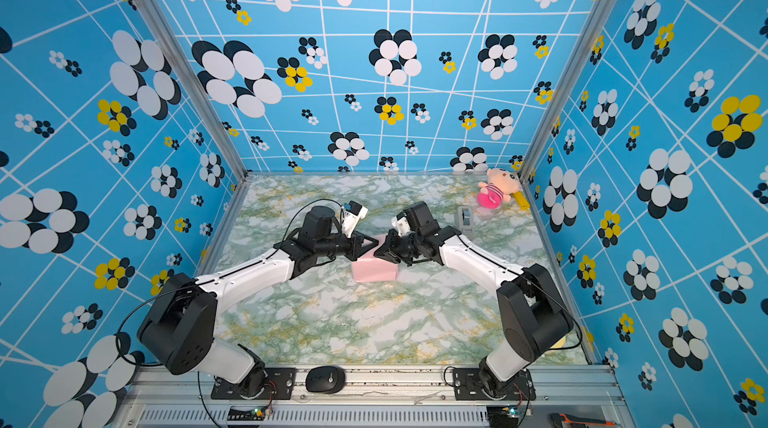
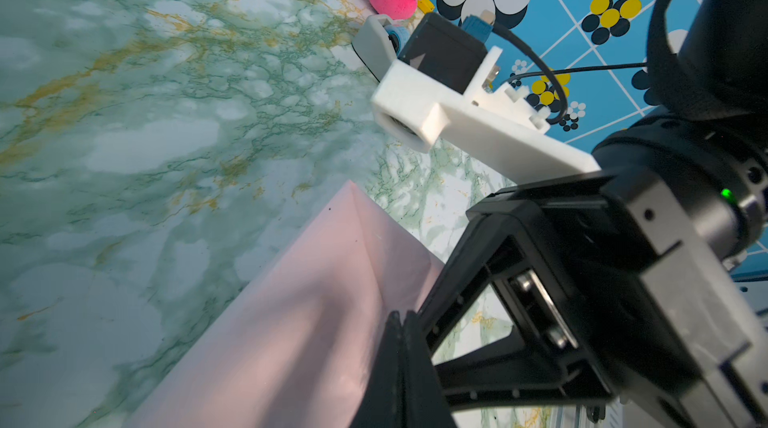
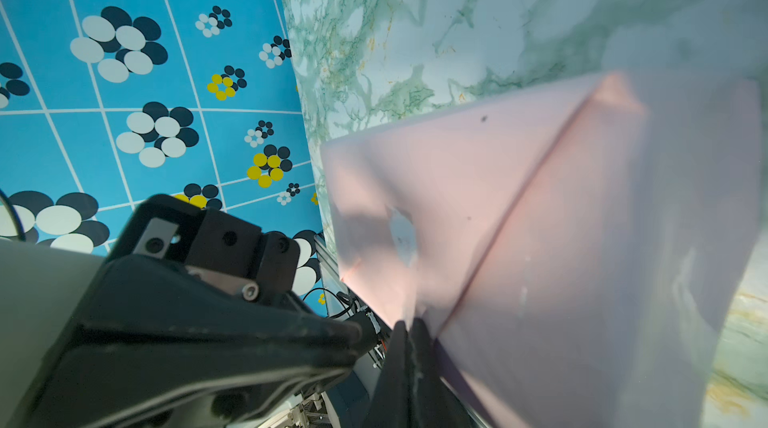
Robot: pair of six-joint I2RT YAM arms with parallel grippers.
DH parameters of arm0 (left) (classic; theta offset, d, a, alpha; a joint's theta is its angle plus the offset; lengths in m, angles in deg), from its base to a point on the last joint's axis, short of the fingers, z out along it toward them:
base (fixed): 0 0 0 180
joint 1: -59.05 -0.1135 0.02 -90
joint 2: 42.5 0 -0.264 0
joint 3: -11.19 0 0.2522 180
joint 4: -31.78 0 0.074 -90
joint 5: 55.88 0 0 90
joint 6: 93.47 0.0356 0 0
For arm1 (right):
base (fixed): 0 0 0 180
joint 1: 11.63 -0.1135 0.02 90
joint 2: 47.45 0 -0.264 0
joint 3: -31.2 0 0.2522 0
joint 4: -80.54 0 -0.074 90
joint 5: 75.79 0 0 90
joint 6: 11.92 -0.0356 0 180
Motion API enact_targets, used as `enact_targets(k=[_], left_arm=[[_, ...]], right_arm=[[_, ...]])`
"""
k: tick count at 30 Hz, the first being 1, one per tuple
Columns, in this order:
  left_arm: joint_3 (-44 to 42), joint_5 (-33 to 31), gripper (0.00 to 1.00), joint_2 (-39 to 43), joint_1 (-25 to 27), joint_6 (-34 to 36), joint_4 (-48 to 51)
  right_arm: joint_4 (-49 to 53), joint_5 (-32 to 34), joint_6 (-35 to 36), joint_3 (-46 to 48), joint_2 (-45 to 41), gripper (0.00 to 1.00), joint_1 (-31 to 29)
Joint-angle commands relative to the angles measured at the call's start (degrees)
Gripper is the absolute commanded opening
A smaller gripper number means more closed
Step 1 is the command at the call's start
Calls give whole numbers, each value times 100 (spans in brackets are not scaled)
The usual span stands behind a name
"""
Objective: Wrap the gift box in paper
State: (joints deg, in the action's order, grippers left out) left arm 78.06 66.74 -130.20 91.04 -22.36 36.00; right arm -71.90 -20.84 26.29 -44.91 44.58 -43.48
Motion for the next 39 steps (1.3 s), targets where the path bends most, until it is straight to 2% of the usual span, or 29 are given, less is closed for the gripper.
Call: enact_targets(k=[1,10,19,23,29,39], left_arm=[[148,156,4,-118,36,-64,-238],[153,235,4,-506,36,-118,-410],[-203,2,3,-538,36,19,-348],[-491,-186,4,-538,36,155,-323],[-805,-311,4,-607,36,232,-425],[-799,-250,3,-896,43,202,-633]], right_arm=[[870,371,143,36,263,0,-27],[1028,402,187,-67,298,0,-31],[1159,446,189,-224,290,0,-31],[1177,472,118,-278,211,8,-31],[1215,523,46,-335,61,13,-27],[1861,864,161,-634,-535,17,-29]])
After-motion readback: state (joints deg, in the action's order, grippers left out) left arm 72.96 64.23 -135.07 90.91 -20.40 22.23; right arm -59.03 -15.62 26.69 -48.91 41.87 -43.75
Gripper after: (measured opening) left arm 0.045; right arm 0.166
